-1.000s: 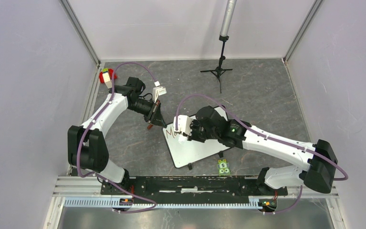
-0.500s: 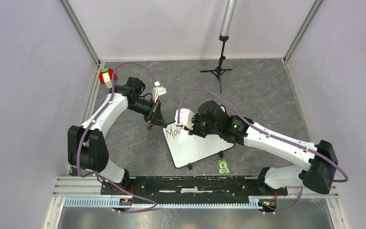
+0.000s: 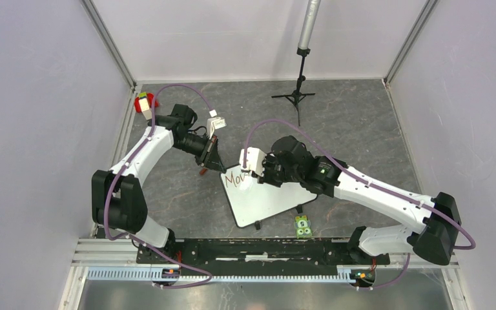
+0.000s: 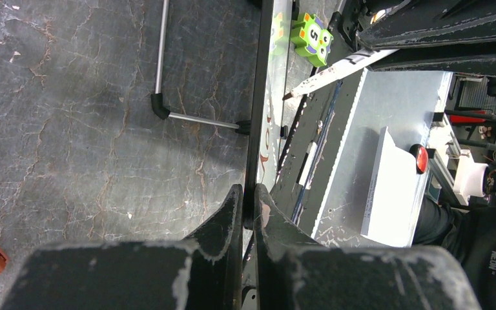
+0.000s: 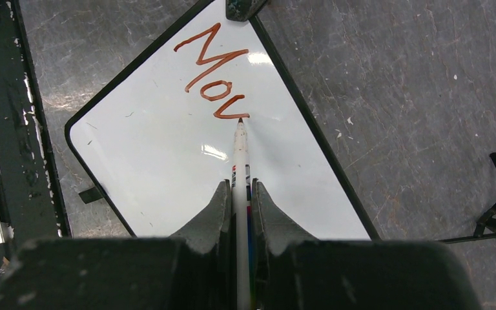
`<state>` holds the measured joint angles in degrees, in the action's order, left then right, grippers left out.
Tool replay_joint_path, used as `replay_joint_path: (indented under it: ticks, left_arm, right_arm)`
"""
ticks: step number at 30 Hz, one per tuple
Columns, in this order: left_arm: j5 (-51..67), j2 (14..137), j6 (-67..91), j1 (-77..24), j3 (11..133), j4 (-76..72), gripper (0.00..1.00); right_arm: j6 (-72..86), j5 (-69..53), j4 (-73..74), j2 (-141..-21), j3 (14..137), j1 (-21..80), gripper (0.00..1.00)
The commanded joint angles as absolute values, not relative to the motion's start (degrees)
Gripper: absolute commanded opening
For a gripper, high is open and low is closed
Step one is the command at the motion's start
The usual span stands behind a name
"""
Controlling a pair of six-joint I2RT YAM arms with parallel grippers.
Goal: Write a sentence on the whiteboard
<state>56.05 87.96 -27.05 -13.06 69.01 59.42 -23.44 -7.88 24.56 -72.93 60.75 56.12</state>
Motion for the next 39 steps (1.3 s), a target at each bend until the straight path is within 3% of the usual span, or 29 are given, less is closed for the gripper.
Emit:
replay_joint_path:
  ticks: [1, 39]
  left_arm:
    - [55.5, 87.2, -28.8, -13.8, 70.1, 59.3, 0.02]
    - [55.2, 87.2, -28.9, -13.8, 70.0, 59.2, 0.02]
  right_arm:
    - [-23.9, -9.6, 24.2, -71.7, 60.8, 56.1, 0.0]
    - [-27.5, -3.0, 25.8, -72.0, 60.0, 54.0, 0.0]
